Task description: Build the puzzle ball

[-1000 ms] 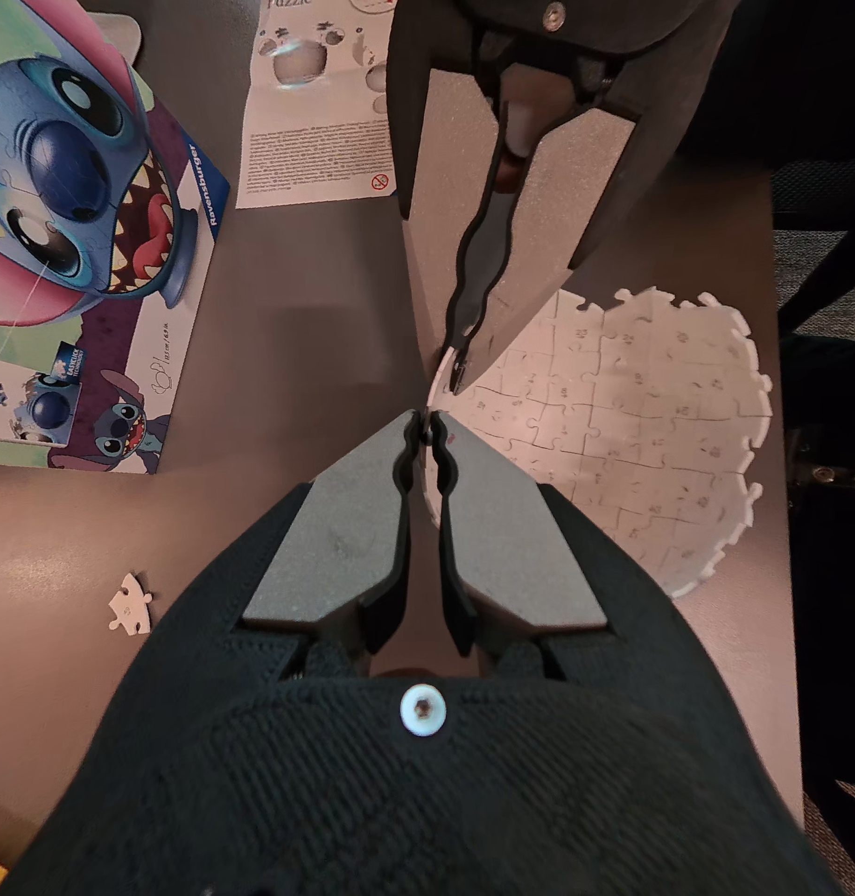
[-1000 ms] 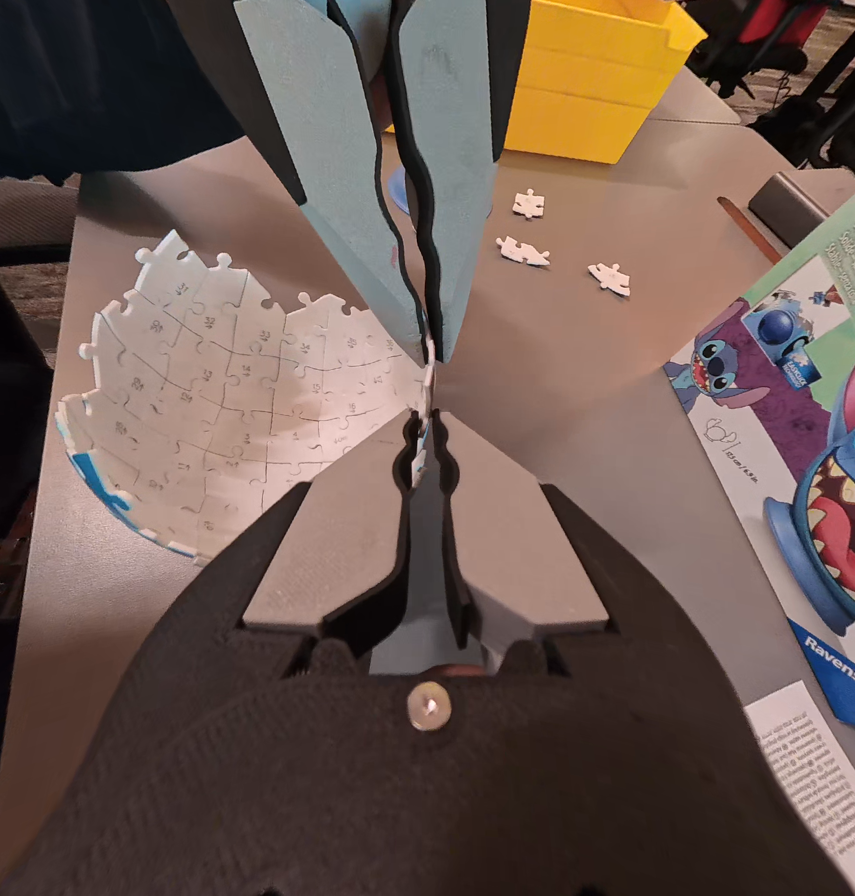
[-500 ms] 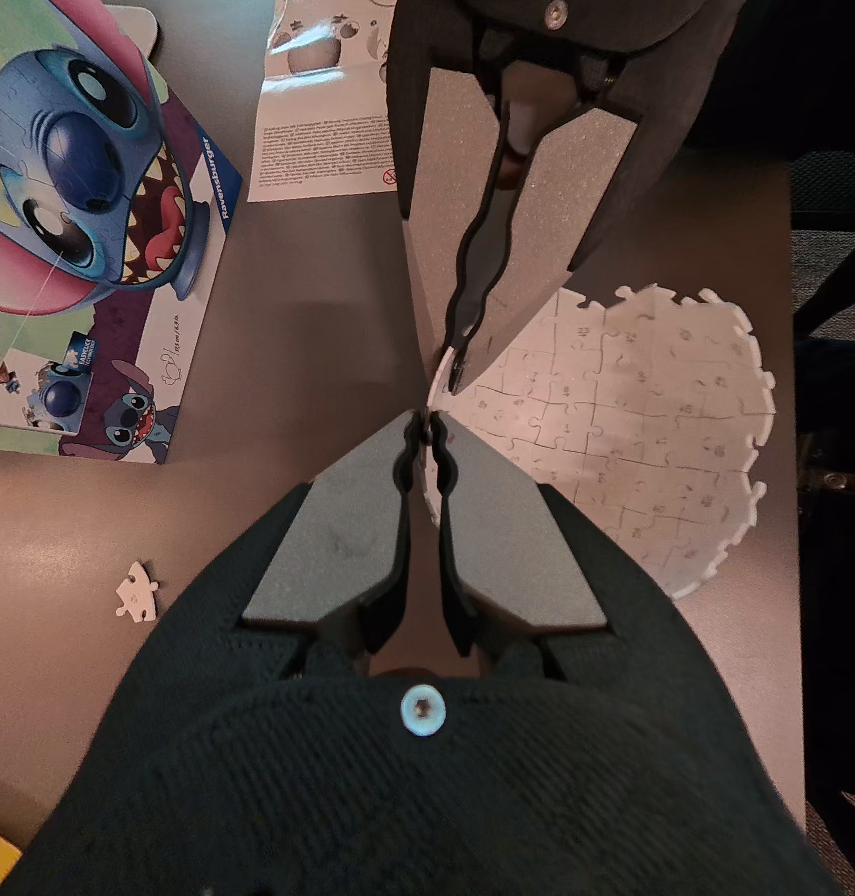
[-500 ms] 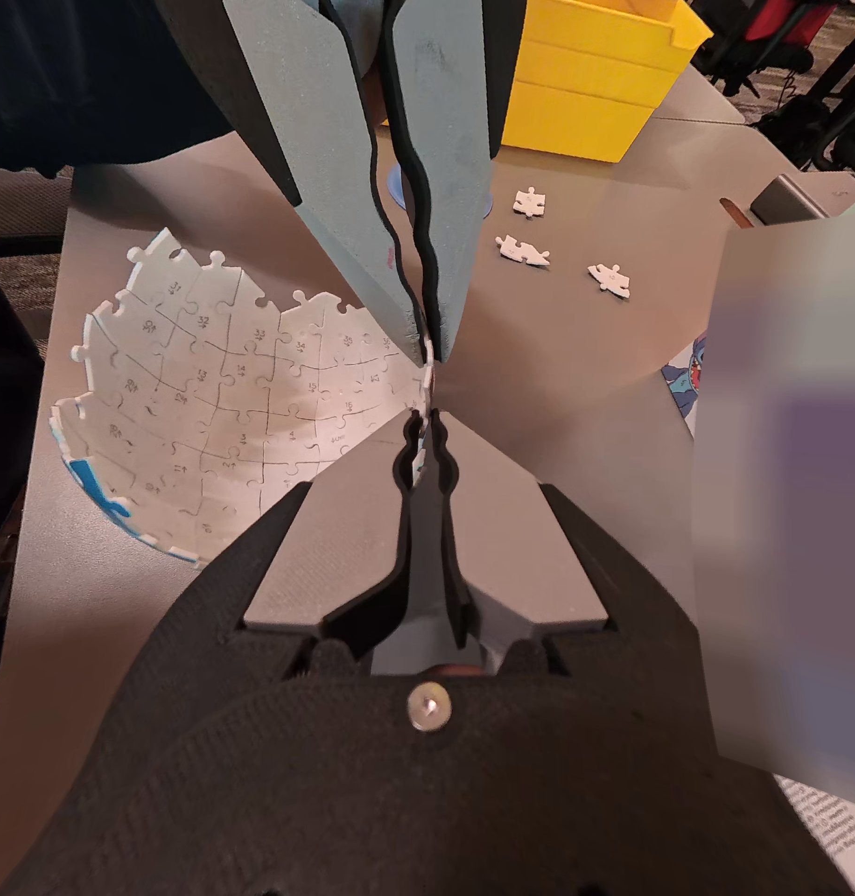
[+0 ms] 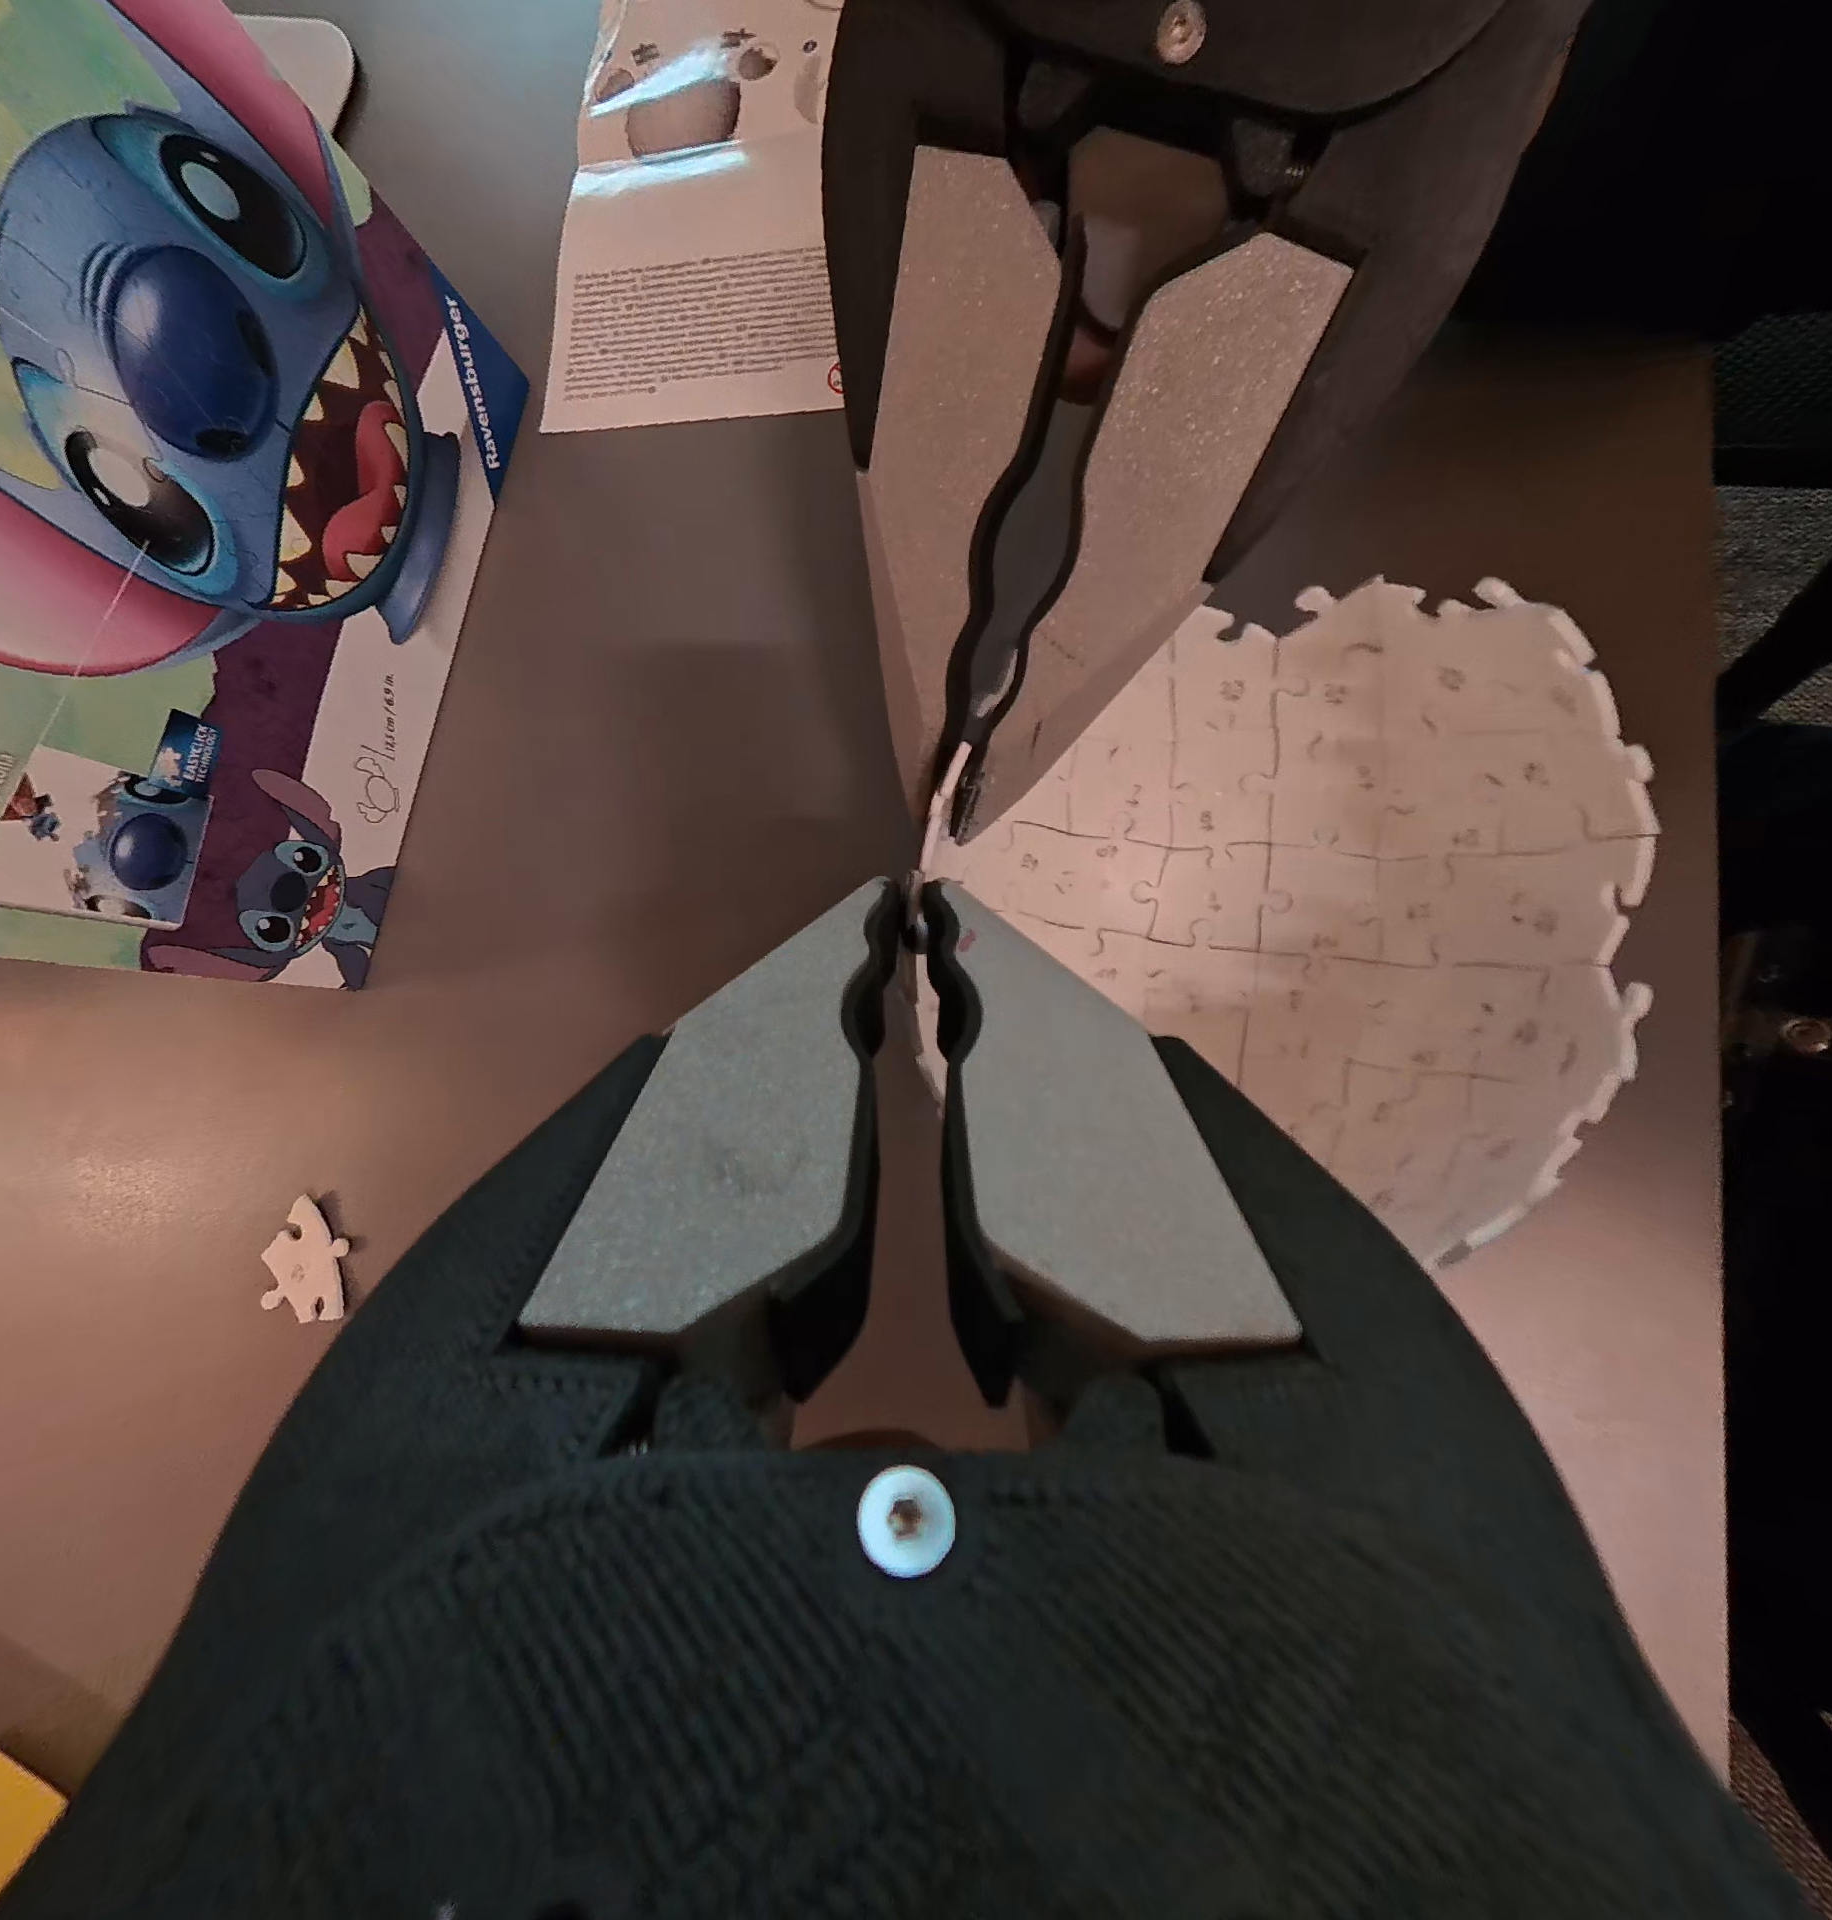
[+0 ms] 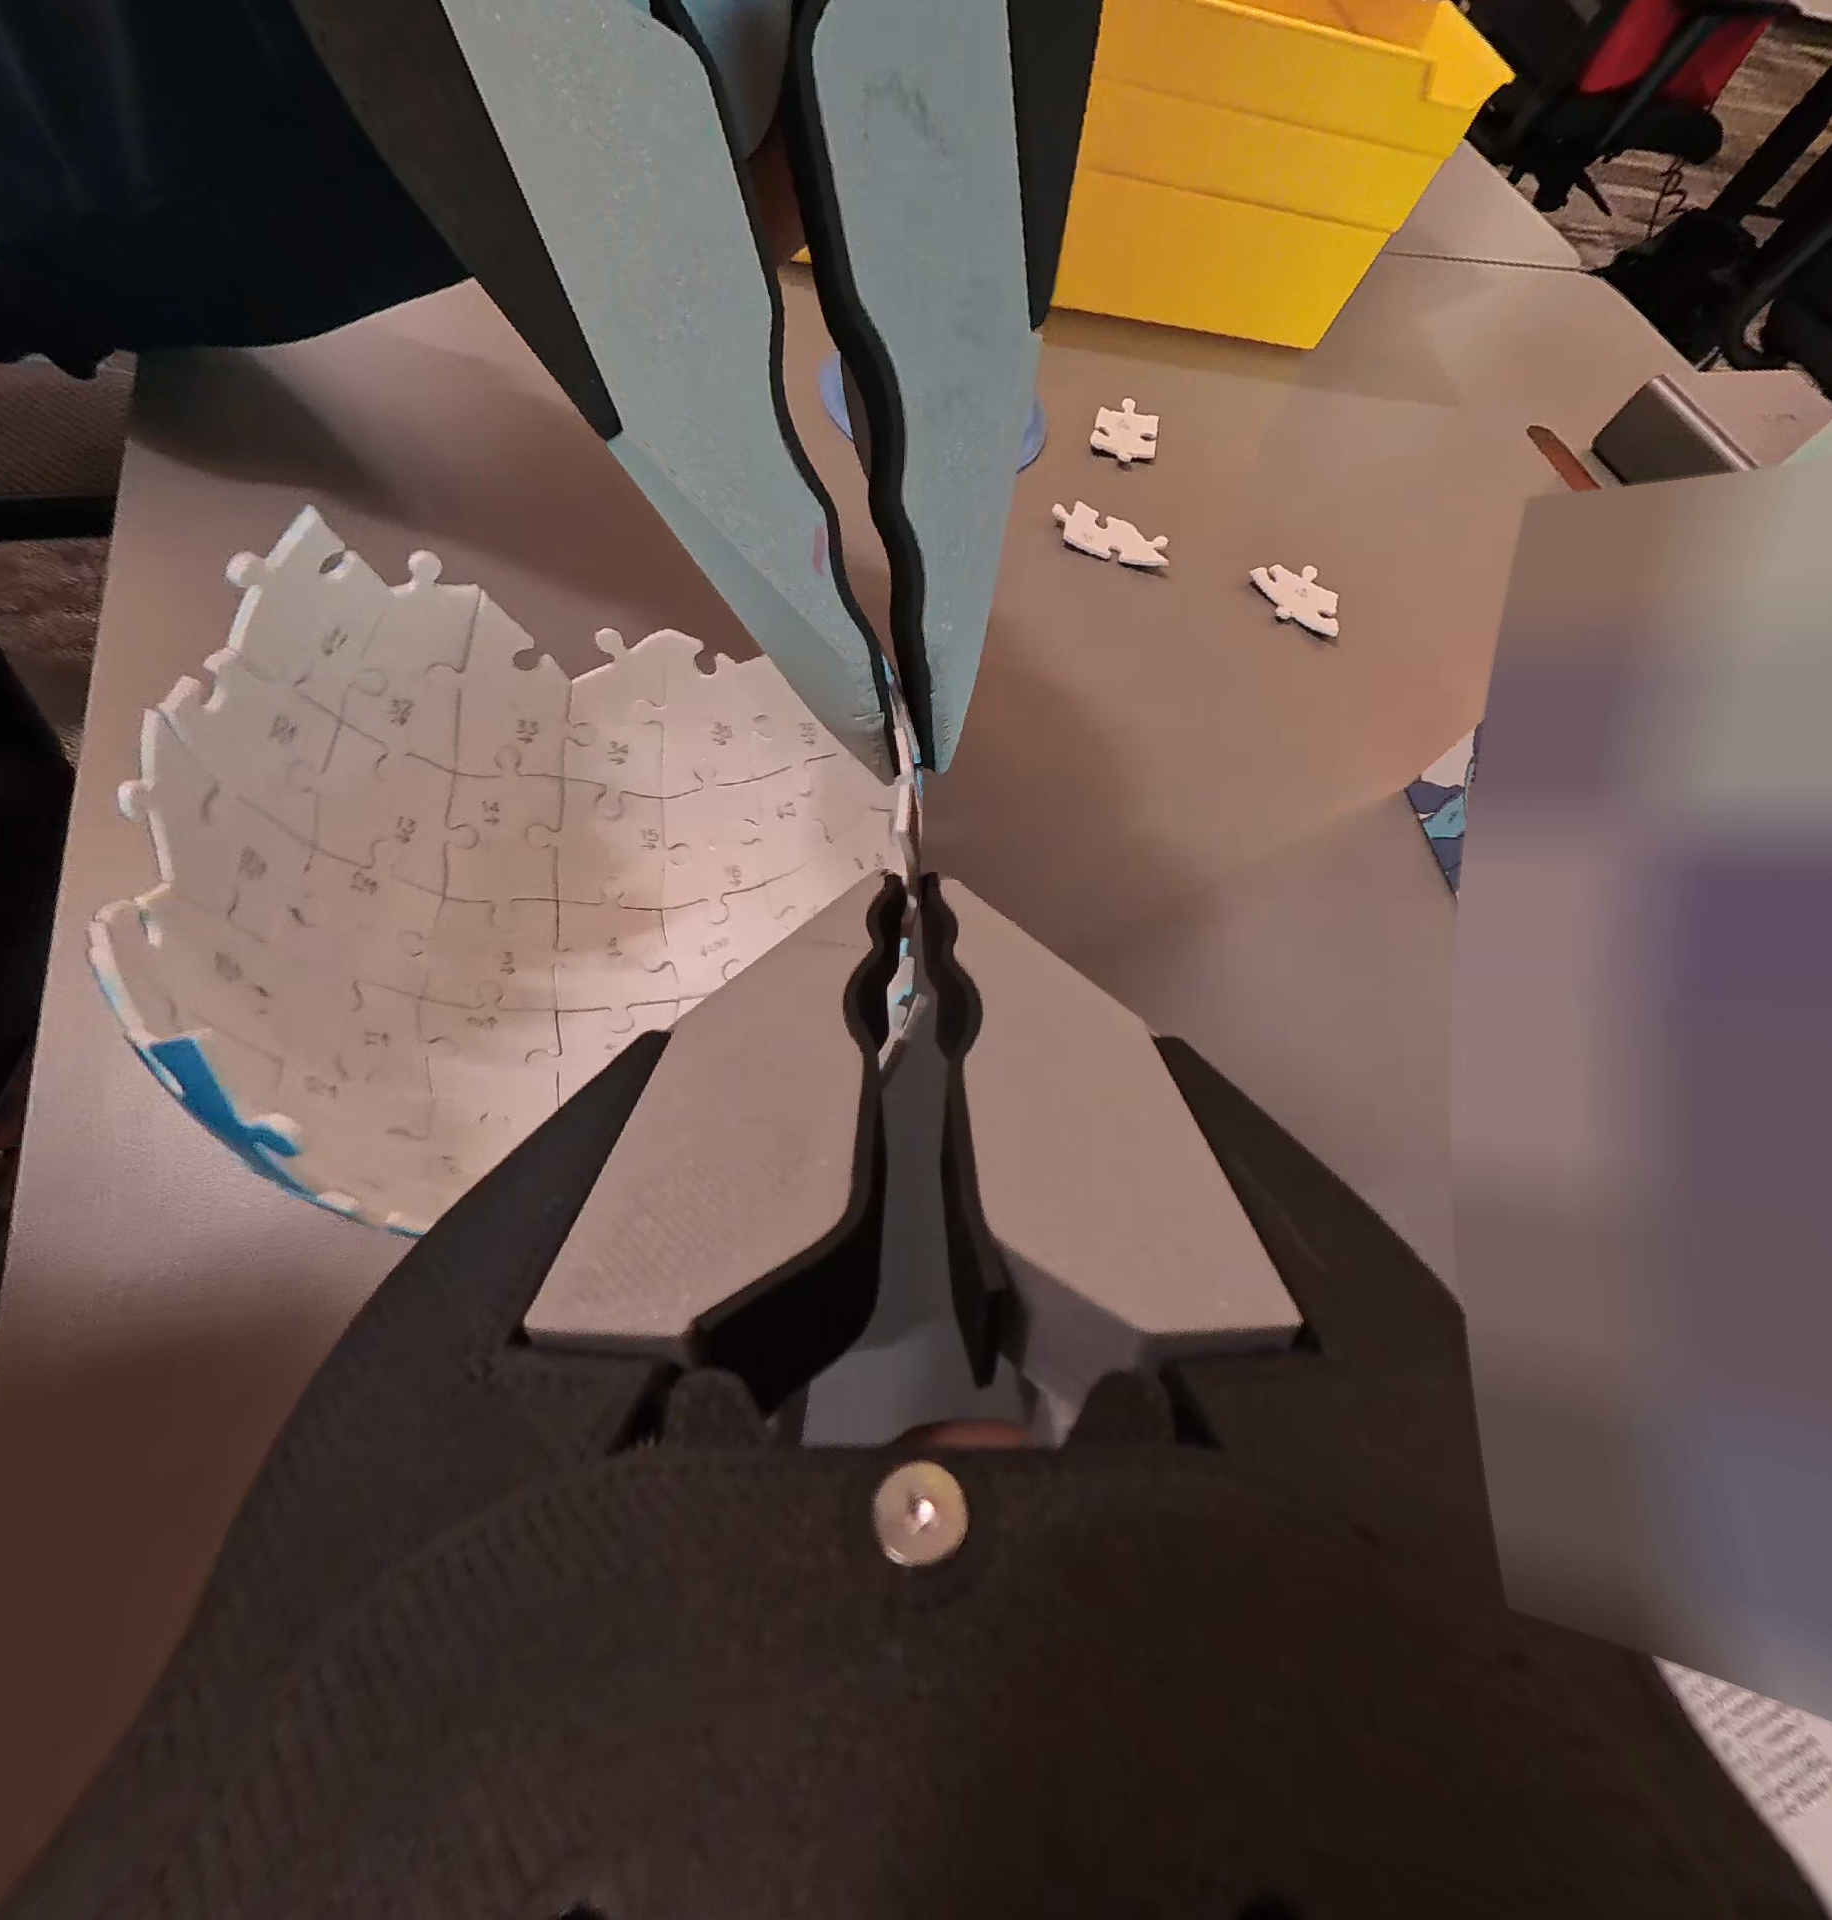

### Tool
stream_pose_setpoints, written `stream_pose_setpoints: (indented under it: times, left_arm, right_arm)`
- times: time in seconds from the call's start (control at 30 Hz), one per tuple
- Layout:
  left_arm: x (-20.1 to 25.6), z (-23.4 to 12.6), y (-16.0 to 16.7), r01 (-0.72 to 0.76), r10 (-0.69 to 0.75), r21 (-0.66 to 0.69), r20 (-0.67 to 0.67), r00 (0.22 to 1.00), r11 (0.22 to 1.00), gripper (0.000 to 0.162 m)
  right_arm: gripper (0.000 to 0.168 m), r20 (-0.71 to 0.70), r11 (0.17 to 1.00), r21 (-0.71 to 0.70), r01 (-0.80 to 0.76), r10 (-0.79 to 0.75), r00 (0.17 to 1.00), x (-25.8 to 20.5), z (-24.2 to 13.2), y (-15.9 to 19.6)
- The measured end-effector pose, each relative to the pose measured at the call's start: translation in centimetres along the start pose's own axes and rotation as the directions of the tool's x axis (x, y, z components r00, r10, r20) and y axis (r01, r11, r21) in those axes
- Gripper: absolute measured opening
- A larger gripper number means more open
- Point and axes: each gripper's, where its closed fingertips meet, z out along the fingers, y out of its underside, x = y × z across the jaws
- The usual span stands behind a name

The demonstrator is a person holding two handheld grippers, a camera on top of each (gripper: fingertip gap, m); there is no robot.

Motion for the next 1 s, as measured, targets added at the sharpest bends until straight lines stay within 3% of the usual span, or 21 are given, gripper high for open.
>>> stream_pose_setpoints:
  times: [0.3, 0.43, 1.0]
  left_arm:
    - [-0.06, 0.04, 0.06, -0.001, 0.001, -0.002, 0.002, 1.0, 1.0, 0.002]
    - [-0.29, -0.01, 0.18, -0.009, 0.009, -0.014, 0.02, 1.0, 1.0, 0.001]
    - [0.09, -0.28, 0.36, 0.021, -0.024, -0.055, -0.044, 0.999, 0.998, 0.006]
  right_arm:
    - [0.01, 0.025, 0.998, -0.07, 0.012, -0.01, 1.0, 0.14, 0.11, 0.59]
    - [0.002, 0.059, 0.996, -0.083, 0.025, -0.02, 0.998, -0.02, 0.36, 0.5]
    - [0.0, 0.096, 0.998, -0.061, 0.025, -0.019, 0.995, 0.02, 0.57, 0.28]
